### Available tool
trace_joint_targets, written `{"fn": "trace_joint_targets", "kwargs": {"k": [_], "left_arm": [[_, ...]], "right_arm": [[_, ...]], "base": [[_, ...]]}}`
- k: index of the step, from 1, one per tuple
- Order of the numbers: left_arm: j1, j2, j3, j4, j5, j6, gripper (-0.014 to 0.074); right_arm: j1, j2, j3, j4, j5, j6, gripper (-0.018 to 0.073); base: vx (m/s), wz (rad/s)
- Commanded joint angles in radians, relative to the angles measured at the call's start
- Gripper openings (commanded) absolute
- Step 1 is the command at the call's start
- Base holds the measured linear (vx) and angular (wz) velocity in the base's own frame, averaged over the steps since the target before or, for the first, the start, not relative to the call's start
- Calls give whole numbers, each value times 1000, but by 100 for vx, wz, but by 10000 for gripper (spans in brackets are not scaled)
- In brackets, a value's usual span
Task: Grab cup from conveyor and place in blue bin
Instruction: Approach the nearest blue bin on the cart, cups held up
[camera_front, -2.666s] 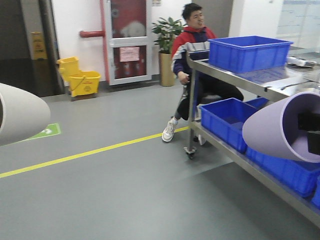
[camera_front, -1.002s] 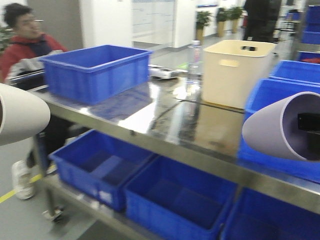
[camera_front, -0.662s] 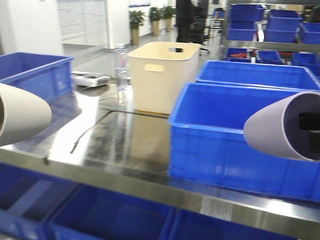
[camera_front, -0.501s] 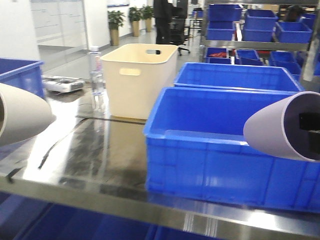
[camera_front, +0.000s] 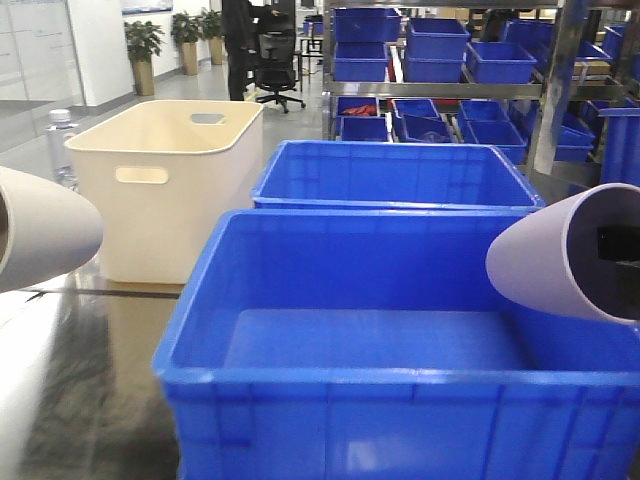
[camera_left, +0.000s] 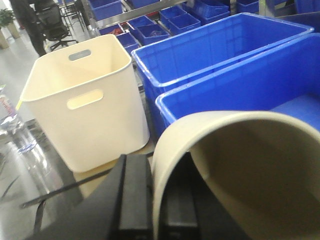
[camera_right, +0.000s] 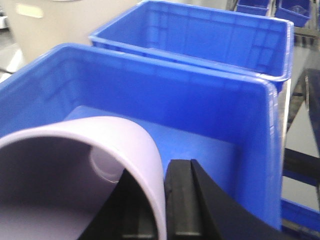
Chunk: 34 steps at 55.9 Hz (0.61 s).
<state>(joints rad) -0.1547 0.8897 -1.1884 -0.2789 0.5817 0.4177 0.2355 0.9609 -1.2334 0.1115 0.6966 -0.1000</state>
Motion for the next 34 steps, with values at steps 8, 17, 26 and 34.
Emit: {"fn": "trace_joint_targets", "kwargs": {"k": [8, 17, 26, 34], "left_arm": [[-6, -9, -27, -19, -85, -8, 0], [-6, -8, -27, -19, -85, -8, 0], [-6, -8, -27, -19, -85, -8, 0], [-6, -8, -27, -19, -85, -8, 0]], "right_arm": [[-2, -10, -32, -3, -90, 1, -9], [-2, -10, -32, -3, -90, 1, -9], [-2, -10, -32, -3, -90, 1, -9], [-2, -10, -32, -3, -90, 1, -9]], "base": [[24, -18], [19, -14], [11, -9], [8, -7]]}}
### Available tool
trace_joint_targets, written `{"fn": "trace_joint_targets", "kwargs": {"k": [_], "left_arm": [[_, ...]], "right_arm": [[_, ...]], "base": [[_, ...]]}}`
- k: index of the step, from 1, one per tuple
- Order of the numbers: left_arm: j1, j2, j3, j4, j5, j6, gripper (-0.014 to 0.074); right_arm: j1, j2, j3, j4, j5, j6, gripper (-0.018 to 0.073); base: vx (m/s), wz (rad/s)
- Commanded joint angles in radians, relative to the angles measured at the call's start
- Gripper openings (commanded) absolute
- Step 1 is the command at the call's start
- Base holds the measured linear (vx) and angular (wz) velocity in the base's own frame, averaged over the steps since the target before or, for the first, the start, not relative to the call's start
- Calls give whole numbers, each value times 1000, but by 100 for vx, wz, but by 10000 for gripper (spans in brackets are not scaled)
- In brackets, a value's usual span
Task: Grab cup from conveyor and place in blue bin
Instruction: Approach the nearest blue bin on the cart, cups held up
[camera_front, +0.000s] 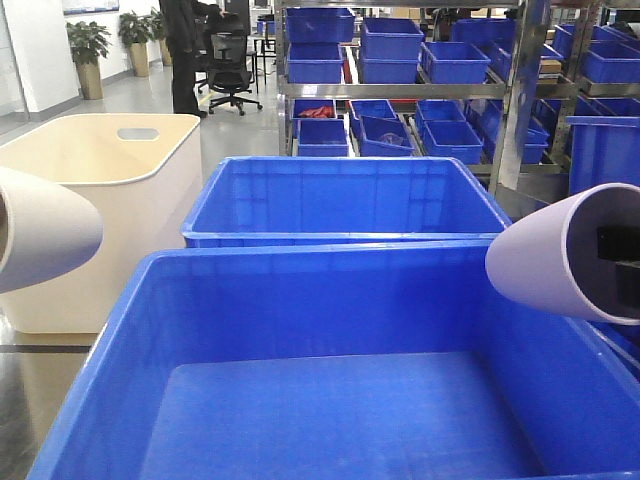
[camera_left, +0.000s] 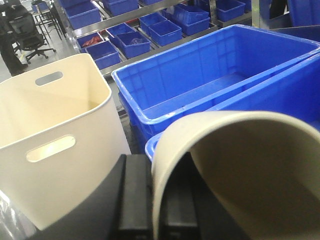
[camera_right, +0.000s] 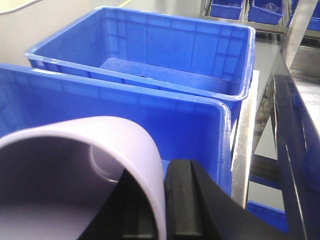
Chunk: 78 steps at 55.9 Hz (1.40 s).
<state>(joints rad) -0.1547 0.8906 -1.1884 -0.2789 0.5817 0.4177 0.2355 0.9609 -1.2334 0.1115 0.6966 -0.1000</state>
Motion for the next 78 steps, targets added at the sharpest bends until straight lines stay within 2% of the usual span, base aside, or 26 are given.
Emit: {"fn": "trace_joint_targets", "kwargs": {"k": [1, 64, 69, 78], "left_arm": [[-6, -9, -27, -19, -85, -8, 0], [-6, 2, -27, -19, -97, -8, 0], [-6, 6, -27, -35, -117, -8, 0], [-6, 48, -27, -137, -125, 2, 0]], "right_arm": [[-2, -10, -32, -3, -90, 1, -9], [-2, -10, -32, -2, -96, 0, -9], [-2, -10, -32, 11, -96, 0, -9], [-2, 14, -32, 37, -108, 0, -9]], "base": [[6, -5], [1, -1], [0, 0], [0, 0]]}}
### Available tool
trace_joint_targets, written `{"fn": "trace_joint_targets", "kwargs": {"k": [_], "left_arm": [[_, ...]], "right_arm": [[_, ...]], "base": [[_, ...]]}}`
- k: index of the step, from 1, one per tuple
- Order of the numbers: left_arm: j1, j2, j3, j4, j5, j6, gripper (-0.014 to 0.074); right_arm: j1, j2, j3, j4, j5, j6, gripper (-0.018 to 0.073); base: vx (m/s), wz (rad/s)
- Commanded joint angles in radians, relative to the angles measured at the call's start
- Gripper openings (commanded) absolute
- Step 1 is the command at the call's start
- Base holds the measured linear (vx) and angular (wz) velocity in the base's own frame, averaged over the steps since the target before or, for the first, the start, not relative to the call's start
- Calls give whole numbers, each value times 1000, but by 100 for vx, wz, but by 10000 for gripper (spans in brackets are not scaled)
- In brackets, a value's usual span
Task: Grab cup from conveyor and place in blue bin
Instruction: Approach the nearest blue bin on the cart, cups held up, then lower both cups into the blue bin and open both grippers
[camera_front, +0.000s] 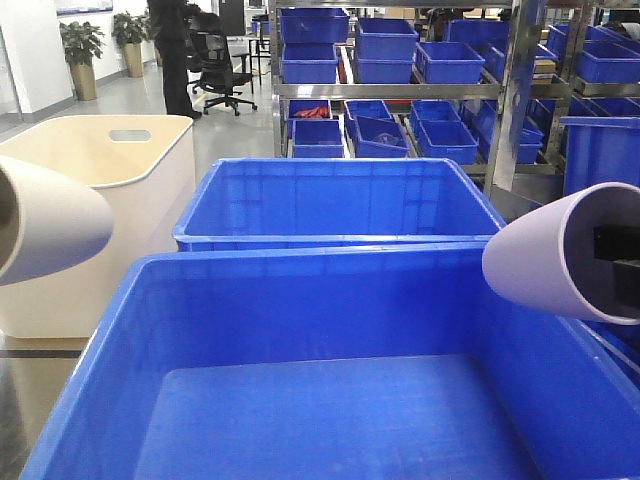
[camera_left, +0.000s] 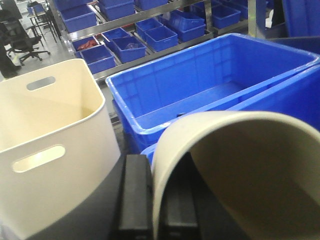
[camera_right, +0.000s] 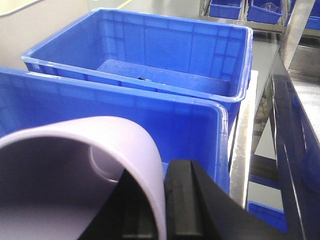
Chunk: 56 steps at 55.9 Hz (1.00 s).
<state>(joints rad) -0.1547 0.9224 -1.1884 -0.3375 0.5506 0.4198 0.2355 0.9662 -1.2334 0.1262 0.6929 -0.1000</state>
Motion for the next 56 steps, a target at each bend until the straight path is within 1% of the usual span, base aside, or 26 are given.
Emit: {"fn": "trace_joint_targets", "kwargs": {"k": [1, 6, 9, 14, 18, 20, 24, 30, 34, 38, 44, 49, 53, 56], "left_arm": [[-6, 23, -27, -91, -93, 0, 0], [-6, 61, -27, -186, -94, 4, 1], [-6, 90, -27, -237, -93, 25, 4], [-6, 142, -27, -337, -78, 93, 4], [-6, 192, -27, -432, -58, 153, 8], [-6, 215, -27, -463, -50, 175, 13], [-6, 249, -27, -484, -42, 192, 24], [-6, 289, -27, -484, -16, 192, 66], [-6, 310, -27, -483, 6, 200, 120], [-6, 321, -27, -483, 24, 218, 200], [-6, 329, -27, -483, 30, 236, 329], [-6, 328, -27, -484, 29, 236, 420], [-6, 327, -27, -484, 29, 236, 456], [-6, 324, -27, -484, 30, 236, 458]], "right_arm": [[-2, 13, -32, 28, -104, 0, -9], [-1, 44, -32, 73, -105, -4, -9], [-1, 67, -32, 90, -111, -6, -9], [-1, 118, -32, 117, -131, -7, -9], [-1, 162, -32, 132, -151, -7, -7], [-1, 185, -32, 133, -163, -7, -4], [-1, 212, -32, 133, -174, -7, 4], [-1, 238, -32, 133, -179, -7, 36], [-1, 247, -32, 133, -183, -7, 69], [-1, 252, -32, 133, -185, -7, 116], [-1, 255, -32, 133, -185, -7, 216], [-1, 255, -32, 133, -185, -7, 330], [-1, 250, -32, 133, -185, -7, 419], [-1, 242, -32, 133, -189, -5, 461]], "base": [[0, 0], [0, 0], [0, 0], [0, 0], [0, 0], [0, 0], [0, 0], [0, 0], [0, 0], [0, 0], [0, 0], [0, 0], [0, 0], [0, 0]]}}
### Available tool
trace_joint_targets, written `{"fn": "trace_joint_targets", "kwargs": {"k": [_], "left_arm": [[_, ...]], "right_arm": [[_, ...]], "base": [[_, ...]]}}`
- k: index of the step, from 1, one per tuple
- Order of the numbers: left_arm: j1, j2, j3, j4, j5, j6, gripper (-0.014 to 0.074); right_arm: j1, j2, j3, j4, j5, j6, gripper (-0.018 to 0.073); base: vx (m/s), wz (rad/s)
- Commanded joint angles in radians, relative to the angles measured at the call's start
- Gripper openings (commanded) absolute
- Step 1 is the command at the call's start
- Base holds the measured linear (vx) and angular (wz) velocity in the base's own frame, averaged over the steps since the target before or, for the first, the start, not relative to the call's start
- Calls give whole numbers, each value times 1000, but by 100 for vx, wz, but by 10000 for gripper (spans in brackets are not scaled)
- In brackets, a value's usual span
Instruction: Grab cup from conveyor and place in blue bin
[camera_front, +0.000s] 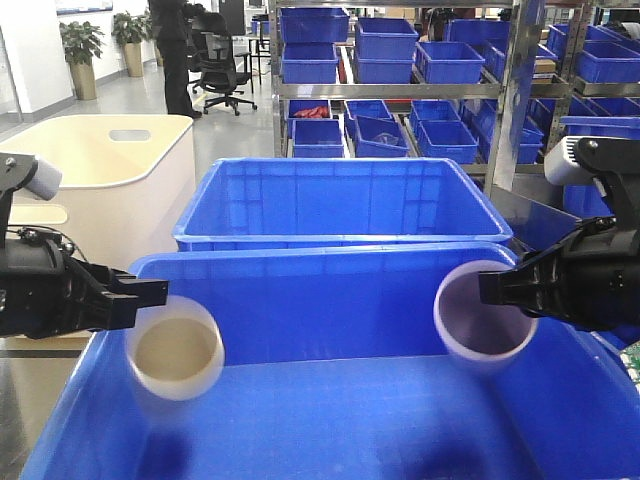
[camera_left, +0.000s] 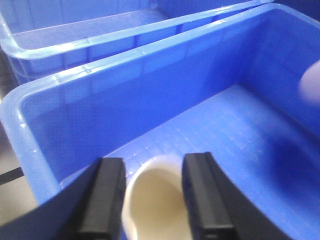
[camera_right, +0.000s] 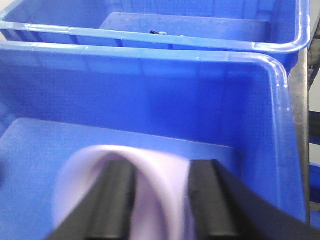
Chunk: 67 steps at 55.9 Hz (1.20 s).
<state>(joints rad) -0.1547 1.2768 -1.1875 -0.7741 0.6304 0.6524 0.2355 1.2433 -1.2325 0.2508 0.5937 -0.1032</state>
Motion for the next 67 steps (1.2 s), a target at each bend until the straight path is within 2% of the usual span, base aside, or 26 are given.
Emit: {"fn": "trace_joint_targets", "kwargs": {"k": [1, 9, 21, 31, 41, 67], "left_arm": [[-6, -35, -28, -47, -47, 4, 457], [-6, -90, -28, -47, -77, 4, 419], [-6, -262, -28, -43, -181, 3, 291], [-6, -379, -28, 60, -153, 1, 144], [-6, -454, -28, 60, -85, -26, -7], [-6, -466, -28, 60, -59, -26, -8]], "right_arm": [[-1, -39, -32, 9, -89, -1, 475], [-1, -81, -32, 8, -104, -1, 503], [-1, -127, -32, 8, -105, -1, 496], [-1, -128, -32, 8, -101, -1, 493], [-1, -128, -32, 8, -101, -1, 493], [-1, -128, -32, 8, -99, -1, 494]], "base": [[0, 0], [0, 0], [0, 0], [0, 0], [0, 0], [0, 0]]}}
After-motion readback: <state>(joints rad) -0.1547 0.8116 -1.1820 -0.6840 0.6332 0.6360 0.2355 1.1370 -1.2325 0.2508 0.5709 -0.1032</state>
